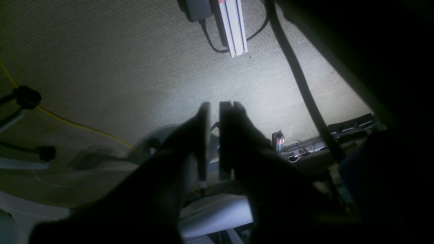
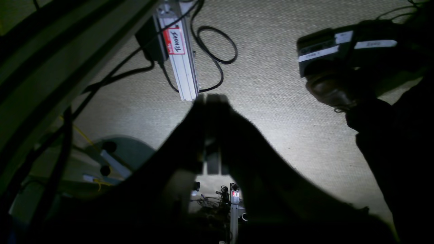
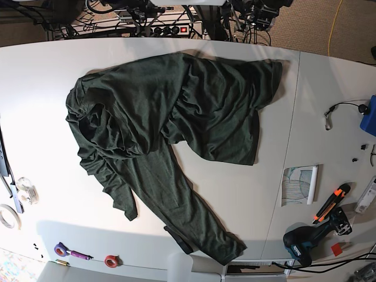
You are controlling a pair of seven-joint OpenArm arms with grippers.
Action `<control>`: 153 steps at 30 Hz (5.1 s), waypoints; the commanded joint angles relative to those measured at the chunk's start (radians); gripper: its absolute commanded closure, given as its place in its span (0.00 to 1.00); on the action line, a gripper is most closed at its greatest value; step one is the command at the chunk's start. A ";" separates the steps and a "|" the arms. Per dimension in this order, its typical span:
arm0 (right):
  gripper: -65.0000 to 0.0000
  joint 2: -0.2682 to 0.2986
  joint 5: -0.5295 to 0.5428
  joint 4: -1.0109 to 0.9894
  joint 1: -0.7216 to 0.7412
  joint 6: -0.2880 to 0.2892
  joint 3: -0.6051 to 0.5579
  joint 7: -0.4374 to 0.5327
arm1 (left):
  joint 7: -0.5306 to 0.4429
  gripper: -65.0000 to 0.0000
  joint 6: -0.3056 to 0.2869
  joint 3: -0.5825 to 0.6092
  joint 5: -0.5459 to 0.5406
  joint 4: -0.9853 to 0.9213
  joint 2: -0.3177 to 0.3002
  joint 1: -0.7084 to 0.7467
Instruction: Layout the t-shirt on the table in an organized manner, then fold the t-shirt properly
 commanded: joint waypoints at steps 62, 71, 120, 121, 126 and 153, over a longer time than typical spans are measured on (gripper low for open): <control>1.00 0.269 -0.002 1.485 -1.218 -0.074 0.364 0.176 | -0.118 0.90 -0.005 -0.010 -0.162 1.486 -0.674 1.043; 1.00 0.148 -0.002 1.788 -1.273 -0.073 0.537 0.176 | -0.118 0.91 -0.005 -0.151 -0.162 1.882 -0.731 1.141; 0.73 0.084 -0.355 1.973 -0.616 0.039 0.502 0.063 | -0.379 0.86 -0.232 -0.289 -0.434 1.374 -0.487 0.239; 0.66 0.084 -0.379 1.973 -0.611 0.049 0.479 0.063 | -0.378 0.80 -0.241 -0.288 -0.439 1.362 -0.487 0.233; 0.56 0.048 -0.532 1.962 -0.552 0.050 0.326 0.072 | -0.378 0.58 -0.245 -0.245 -0.458 1.313 -0.488 0.208; 0.53 -0.148 -0.574 1.298 -0.003 -0.081 0.211 -0.047 | -0.359 0.58 -0.140 -0.086 -0.385 1.299 -0.488 0.198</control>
